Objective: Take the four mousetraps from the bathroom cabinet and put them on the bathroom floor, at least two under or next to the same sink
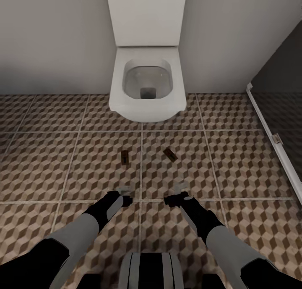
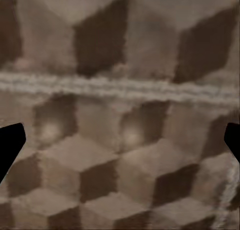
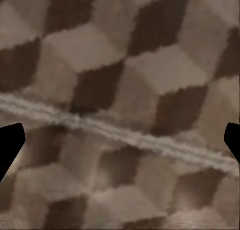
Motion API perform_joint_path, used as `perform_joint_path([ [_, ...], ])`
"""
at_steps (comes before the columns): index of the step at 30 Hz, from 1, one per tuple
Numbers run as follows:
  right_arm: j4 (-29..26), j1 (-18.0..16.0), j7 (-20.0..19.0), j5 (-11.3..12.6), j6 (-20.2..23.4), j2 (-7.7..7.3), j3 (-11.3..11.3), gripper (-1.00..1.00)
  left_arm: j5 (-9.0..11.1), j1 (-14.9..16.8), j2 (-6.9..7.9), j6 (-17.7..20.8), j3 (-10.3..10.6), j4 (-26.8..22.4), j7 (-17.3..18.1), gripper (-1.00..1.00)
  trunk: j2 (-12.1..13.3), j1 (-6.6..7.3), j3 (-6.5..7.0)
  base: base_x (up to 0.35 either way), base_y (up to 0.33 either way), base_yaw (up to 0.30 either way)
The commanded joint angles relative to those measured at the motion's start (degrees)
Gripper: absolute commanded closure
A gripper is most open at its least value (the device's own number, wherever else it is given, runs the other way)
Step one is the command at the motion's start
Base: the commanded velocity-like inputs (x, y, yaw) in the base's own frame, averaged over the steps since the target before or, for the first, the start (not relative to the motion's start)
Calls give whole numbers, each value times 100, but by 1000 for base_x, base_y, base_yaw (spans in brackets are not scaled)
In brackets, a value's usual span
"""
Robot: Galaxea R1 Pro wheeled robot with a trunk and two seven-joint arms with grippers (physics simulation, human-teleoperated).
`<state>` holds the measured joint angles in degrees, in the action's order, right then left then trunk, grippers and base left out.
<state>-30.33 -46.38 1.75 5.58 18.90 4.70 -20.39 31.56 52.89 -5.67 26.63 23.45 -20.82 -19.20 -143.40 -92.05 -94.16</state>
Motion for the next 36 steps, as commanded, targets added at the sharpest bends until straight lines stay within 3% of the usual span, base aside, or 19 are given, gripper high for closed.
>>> perform_joint_path([
  [1, -8, -2, 18, 57, 26, -5, -27, -100, 61, 2, 4, 17, 46, -10, -49, -100, -1, 4, -3, -344, 0, 0],
  [30, -8, -2, 18, 57, 26, -5, -27, -100, 61, 2, 4, 15, 46, -10, -49, -100, -1, 4, -3, -344, 0, 0],
  [36, -8, -2, 18, 57, 26, -5, -27, -100, 61, 0, 4, -219, 67, -5, -49, -100, -1, 4, -3, -238, 0, 0],
])
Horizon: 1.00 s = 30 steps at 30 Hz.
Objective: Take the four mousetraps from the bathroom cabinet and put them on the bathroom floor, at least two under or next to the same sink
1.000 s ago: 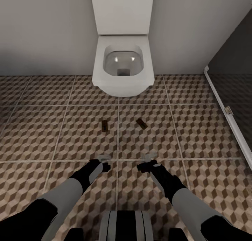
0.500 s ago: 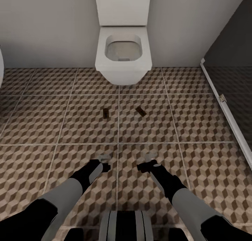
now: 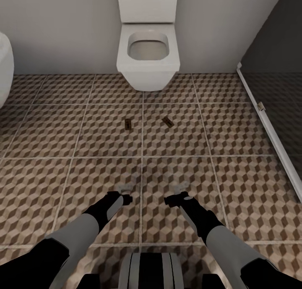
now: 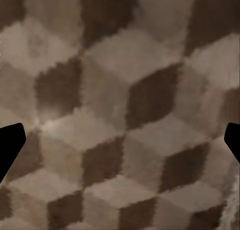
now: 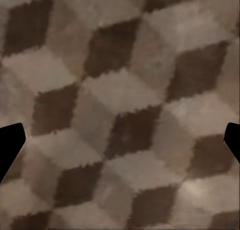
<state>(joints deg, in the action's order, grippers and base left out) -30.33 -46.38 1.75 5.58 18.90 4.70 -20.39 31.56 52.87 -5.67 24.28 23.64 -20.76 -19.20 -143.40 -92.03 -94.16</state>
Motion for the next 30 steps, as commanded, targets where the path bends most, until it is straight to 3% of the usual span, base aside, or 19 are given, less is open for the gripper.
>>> perform_joint_path([
  [1, -8, -2, 18, 57, 26, -5, -27, -100, 61, 3, 5, -25, 73, -10, -49, -100, -1, 2, -3, -72, 0, 0],
  [21, -8, -2, 18, 57, 26, -5, -27, -100, 69, 4, 5, -98, 176, 15, -51, -100, -1, 2, -3, -11, 0, 0],
  [30, -8, -2, 18, 57, 26, -5, -33, -100, 69, 4, 5, -99, 176, 25, -55, -100, 11, 25, 196, 0, 0, 0],
])
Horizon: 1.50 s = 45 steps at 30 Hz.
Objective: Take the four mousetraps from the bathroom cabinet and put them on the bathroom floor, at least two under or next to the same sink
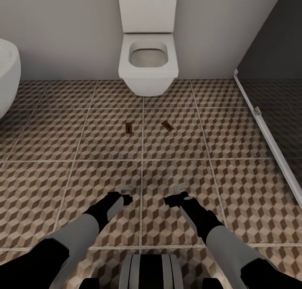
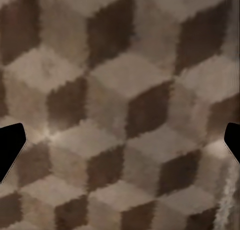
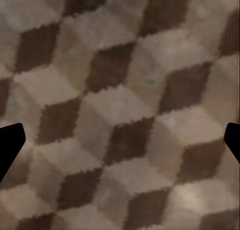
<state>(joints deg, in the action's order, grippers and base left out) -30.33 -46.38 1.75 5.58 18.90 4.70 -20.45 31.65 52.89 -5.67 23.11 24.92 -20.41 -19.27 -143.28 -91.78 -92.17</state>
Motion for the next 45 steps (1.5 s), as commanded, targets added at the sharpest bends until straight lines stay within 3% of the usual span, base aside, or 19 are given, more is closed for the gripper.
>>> perform_joint_path([
  [1, -8, -2, 18, 57, 26, -5, -27, -100, 61, 2, 5, 18, 48, -10, -49, -100, 0, 3, 20, 0, 0, 0],
  [4, -8, -2, 18, 57, 26, -9, -32, -100, 61, 1, 6, 18, 52, -6, -47, -100, 4, 11, 86, 0, 0, 0],
  [21, -11, 40, 18, 57, 18, -33, -60, -100, 61, -96, 20, 12, 53, 48, -29, -100, 686, 384, 408, 0, 0, 0],
  [27, -9, 228, 18, 57, 16, -133, -57, -100, 55, -161, 26, -94, 52, 325, 234, -100, 926, 516, 565, 0, 0, 0],
  [31, 28, 396, 18, 71, -251, -300, -56, -100, 53, -171, 28, -669, 55, 845, 436, -100, 1087, 604, 672, 0, 0, 0],
  [38, 165, 700, 18, 90, -938, -439, -55, -100, 52, -173, 31, -1240, 56, 1597, 794, -100, 1368, 757, 851, 0, 0, 0],
  [41, 194, 899, 18, 96, -1197, -551, -52, -100, 52, -178, 29, -1660, 56, 1982, 975, -100, 1488, 823, 927, 0, 0, 0],
  [45, 204, 1156, 22, 106, -1536, -658, -37, -100, 49, -261, 27, -2013, 54, 2207, 1179, -100, 1648, 911, 1025, 0, 0, 0],
])
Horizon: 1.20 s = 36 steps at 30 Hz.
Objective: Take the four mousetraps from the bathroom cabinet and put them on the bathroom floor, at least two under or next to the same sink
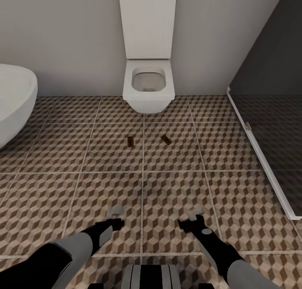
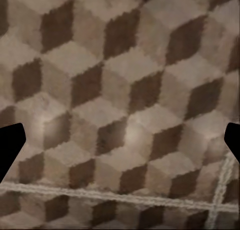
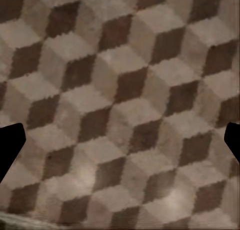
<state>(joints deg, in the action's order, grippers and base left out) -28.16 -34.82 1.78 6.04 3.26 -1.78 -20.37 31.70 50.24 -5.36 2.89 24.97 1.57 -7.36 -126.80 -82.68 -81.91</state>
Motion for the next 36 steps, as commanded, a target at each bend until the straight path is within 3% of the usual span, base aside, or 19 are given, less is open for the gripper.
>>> perform_joint_path([
  [1, -13, 37, 20, 60, -46, -30, -43, -100, 44, -27, -5, -18, 48, 25, 16, -100, 40, 23, 22, 0, 0, 0],
  [7, -14, 251, 41, 71, -723, -178, -37, -100, 44, -215, -2, -128, 45, 82, 125, -100, 281, 155, 159, 0, 0, 0],
  [11, -14, 279, 42, 72, -840, -201, -36, -100, 39, -267, 1, -216, 43, 87, 134, -100, 441, 243, 249, 0, 0, 0],
  [19, -14, 312, 42, 69, -884, -208, -37, -100, 38, -345, 8, -472, 43, 89, 138, -100, 762, 418, 430, 0, 0, 0],
  [36, -14, 395, 33, 64, -895, -209, -42, -100, 38, -455, 9, -507, 43, 89, 136, -100, 1444, 792, 815, 0, 0, 0],
])
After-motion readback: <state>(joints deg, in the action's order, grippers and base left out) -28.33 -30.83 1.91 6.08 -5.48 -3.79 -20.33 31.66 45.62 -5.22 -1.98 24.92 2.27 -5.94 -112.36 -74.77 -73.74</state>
